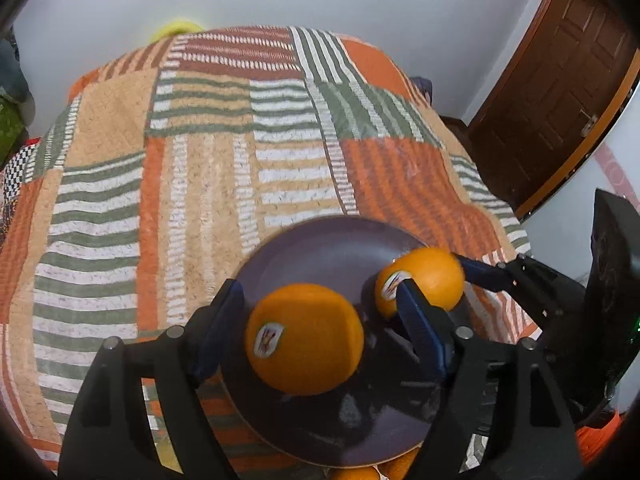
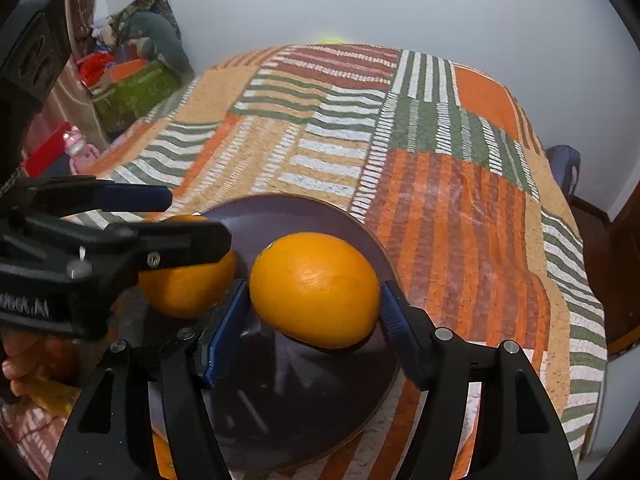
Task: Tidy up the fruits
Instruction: 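Lower both oranges onto the purple plate and open both tools, then move both tools toward the two yellow cylindrical fruits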
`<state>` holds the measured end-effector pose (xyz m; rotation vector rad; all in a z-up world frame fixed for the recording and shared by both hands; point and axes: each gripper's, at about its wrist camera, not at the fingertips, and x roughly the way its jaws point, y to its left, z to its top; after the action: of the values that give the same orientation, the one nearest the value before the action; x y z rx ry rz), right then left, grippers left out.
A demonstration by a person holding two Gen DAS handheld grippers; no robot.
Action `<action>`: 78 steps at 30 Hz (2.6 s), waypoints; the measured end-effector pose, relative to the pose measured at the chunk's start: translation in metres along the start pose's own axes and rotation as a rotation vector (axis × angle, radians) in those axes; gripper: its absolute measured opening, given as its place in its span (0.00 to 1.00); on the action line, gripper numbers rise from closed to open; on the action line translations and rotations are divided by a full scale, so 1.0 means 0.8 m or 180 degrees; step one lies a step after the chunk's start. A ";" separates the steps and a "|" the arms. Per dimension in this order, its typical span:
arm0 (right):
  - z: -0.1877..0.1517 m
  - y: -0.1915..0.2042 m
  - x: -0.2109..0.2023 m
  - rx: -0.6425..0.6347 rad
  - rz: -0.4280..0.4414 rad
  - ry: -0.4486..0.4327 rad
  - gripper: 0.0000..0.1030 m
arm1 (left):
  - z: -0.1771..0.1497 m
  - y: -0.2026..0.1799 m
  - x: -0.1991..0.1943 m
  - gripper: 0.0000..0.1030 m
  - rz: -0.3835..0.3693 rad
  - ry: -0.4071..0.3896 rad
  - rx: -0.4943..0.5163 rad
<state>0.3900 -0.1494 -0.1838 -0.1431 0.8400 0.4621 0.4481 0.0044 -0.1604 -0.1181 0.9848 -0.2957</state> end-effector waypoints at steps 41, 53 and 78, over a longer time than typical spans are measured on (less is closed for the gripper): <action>-0.094 0.157 -0.128 -0.0029 0.0190 -0.0219 0.58 | -0.227 0.069 -0.181 0.76 0.0877 -0.0084 0.0112; -0.126 0.221 -0.088 -0.0259 0.0380 0.0022 0.38 | -0.267 0.115 -0.137 0.77 0.0913 0.0190 0.0081; -0.133 0.229 -0.057 -0.0006 0.0556 0.0386 0.59 | -0.277 0.098 -0.128 0.77 0.0402 0.0188 0.0060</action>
<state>0.2083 -0.0334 -0.2099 -0.1006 0.9755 0.6230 0.2254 0.1174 -0.2179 -0.0297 1.0431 -0.1933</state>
